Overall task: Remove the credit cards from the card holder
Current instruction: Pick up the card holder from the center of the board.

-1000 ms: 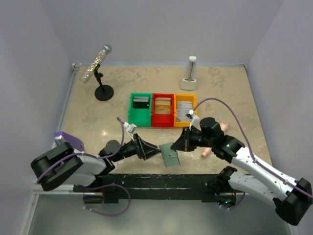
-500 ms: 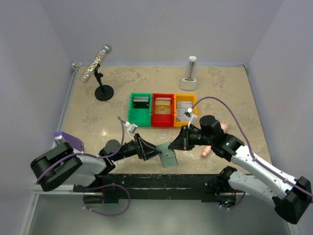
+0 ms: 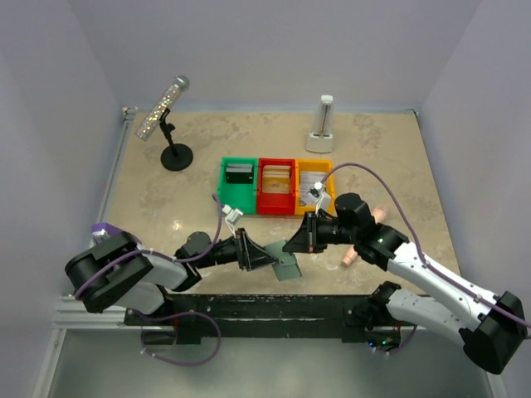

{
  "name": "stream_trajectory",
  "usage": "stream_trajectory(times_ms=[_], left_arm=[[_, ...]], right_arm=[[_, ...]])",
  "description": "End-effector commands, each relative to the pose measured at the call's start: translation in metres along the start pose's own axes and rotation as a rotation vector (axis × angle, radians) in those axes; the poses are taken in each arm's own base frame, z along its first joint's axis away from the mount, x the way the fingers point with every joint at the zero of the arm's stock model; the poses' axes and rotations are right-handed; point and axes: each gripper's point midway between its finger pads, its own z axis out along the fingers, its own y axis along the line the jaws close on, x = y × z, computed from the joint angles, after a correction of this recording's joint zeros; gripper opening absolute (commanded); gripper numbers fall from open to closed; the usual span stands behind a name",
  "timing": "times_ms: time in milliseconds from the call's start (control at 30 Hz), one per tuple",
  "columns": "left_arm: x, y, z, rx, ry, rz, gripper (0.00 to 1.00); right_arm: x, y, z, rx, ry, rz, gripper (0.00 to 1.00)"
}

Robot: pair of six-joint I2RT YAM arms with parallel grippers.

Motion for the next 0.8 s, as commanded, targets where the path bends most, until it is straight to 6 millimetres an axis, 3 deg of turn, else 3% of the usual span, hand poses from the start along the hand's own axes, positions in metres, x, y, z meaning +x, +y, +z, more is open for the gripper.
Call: stream_trajectory(times_ms=[0,400,600,667,767], left_arm=[[-0.036,-0.057,-0.002,0.23,-0.141,0.137,0.44],[-0.041,-0.063,-0.008,0.214,-0.156,0.168,0.14],[-0.037,-0.044,-0.006,0.076,-0.102,0.17,0.04],[-0.038,-0.032,-0.005,-0.012,-0.078,0.177,0.0],[-0.044,-0.018,-0.007,-0.15,-0.054,0.183,0.0]], right_arm=[[-0.013,0.027,-0.007,-0.084,-0.039,-0.056,0.0],[-0.007,0.01,-0.009,0.001,-0.019,-0.062,0.02],[-0.016,-0.016,-0.03,0.201,-0.079,-0.131,0.52],[-0.02,-0.021,-0.039,0.256,-0.097,-0.158,0.61],[-0.026,-0.024,-0.053,0.321,-0.129,-0.191,0.65]])
